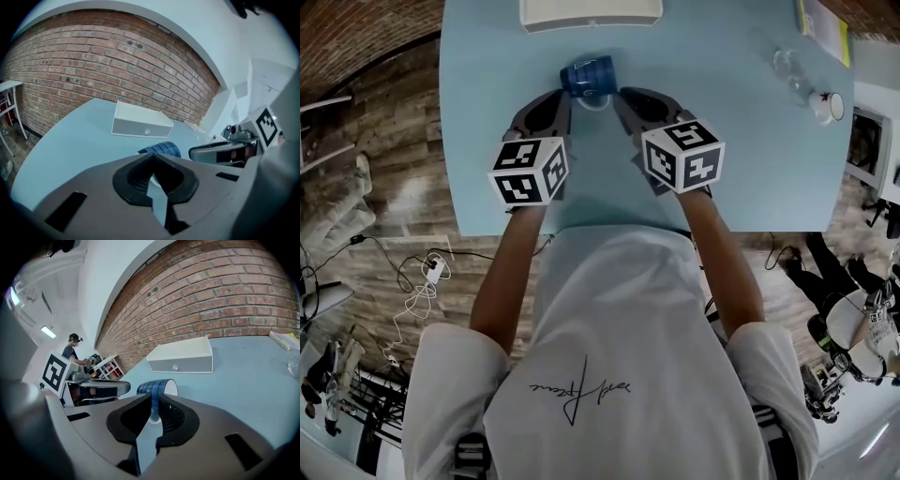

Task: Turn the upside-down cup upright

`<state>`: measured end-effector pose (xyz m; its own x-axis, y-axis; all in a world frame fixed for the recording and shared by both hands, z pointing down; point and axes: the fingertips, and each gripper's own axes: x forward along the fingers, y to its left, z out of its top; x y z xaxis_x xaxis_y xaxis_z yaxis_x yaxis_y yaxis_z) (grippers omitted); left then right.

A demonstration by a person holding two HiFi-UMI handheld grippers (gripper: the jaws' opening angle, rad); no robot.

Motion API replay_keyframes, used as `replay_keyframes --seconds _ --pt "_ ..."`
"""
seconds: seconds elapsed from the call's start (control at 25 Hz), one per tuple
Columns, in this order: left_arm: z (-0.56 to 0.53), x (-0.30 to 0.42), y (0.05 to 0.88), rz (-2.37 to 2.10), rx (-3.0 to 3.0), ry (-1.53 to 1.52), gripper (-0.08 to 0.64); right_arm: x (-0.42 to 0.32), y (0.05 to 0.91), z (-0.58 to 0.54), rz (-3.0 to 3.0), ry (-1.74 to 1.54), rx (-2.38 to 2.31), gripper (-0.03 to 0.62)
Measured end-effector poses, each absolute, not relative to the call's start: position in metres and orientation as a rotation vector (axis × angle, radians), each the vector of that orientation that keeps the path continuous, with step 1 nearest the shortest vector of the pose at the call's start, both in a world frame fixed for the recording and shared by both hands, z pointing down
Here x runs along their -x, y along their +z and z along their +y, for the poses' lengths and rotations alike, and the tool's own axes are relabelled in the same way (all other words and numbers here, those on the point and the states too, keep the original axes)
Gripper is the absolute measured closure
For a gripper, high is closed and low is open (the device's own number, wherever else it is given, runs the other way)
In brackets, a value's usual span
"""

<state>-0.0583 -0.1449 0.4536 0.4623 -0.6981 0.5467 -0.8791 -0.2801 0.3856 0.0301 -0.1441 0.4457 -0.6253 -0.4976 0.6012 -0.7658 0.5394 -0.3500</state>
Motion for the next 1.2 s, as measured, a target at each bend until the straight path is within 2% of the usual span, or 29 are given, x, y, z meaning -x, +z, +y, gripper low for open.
replay_keyframes --seconds 1.2 --pt "-0.158 0.063 0.474 -1.285 -2.020 0.358 0.551 -0.022 0.461 -0.153 -2.369 0.951 -0.937 0.569"
